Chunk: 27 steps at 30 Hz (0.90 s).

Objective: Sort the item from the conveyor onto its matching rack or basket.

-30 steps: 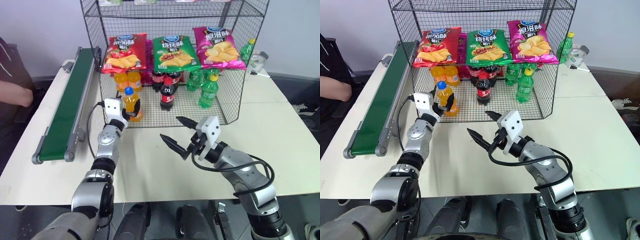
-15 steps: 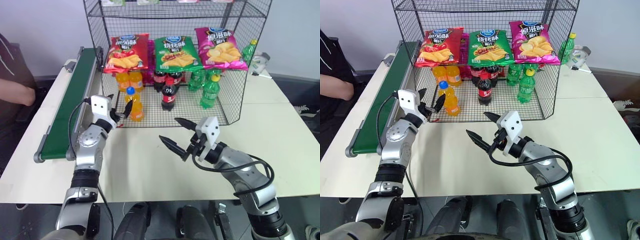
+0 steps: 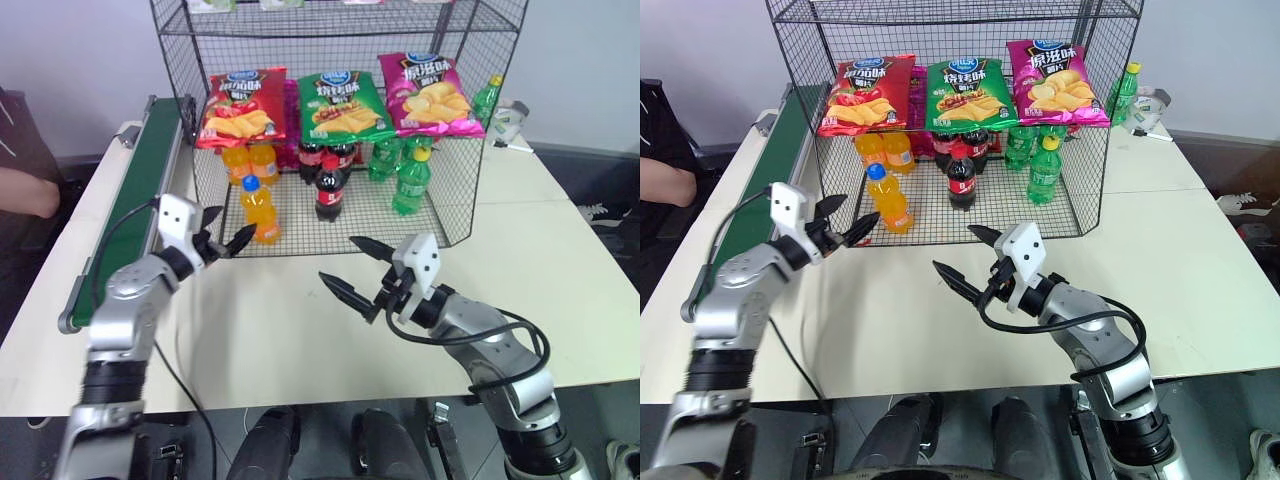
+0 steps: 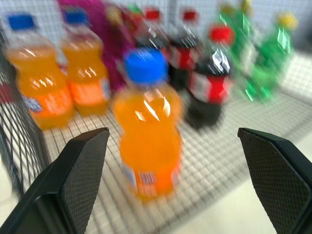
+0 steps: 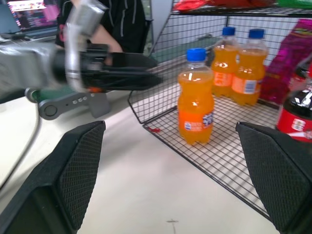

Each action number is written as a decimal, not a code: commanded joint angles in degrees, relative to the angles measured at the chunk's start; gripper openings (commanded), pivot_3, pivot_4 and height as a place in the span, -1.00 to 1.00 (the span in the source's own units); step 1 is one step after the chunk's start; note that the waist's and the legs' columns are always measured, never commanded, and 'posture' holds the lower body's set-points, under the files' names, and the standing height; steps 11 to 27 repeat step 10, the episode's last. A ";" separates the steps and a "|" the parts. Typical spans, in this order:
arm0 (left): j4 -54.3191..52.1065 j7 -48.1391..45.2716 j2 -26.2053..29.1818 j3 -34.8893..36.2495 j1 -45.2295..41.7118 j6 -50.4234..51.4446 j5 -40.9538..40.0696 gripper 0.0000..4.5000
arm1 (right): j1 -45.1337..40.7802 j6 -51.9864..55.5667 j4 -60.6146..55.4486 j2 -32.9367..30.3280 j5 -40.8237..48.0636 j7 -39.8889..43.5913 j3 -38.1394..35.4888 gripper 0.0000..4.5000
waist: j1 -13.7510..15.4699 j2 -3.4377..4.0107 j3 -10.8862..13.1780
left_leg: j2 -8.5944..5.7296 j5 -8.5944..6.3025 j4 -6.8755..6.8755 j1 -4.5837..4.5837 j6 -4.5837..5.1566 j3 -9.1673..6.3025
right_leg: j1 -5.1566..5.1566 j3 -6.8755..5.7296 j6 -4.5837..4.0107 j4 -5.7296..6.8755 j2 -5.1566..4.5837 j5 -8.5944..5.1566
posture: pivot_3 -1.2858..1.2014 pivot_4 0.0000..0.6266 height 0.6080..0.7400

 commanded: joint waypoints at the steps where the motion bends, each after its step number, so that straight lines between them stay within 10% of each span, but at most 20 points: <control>1: -6.21 -2.21 4.14 4.22 2.37 4.27 -3.43 0.96 | -0.15 -0.54 -2.92 -0.25 1.19 0.54 -0.95 1.00 | 0.18 0.06 0.02 | -0.01 0.00 -0.01 0.01 0.00 0.00 | 0.00 0.01 0.00 0.00 -0.01 0.00 | 0.03 -0.52 1.00; 27: -12.88 -3.25 8.24 9.07 10.21 9.49 -6.80 0.96 | -0.42 0.05 -2.88 -0.26 1.92 1.72 -0.44 1.00 | 0.31 0.05 0.02 | -0.02 -0.01 0.00 0.01 0.00 0.00 | -0.19 0.05 -0.01 -0.03 -0.06 0.00 | 0.03 -0.52 1.00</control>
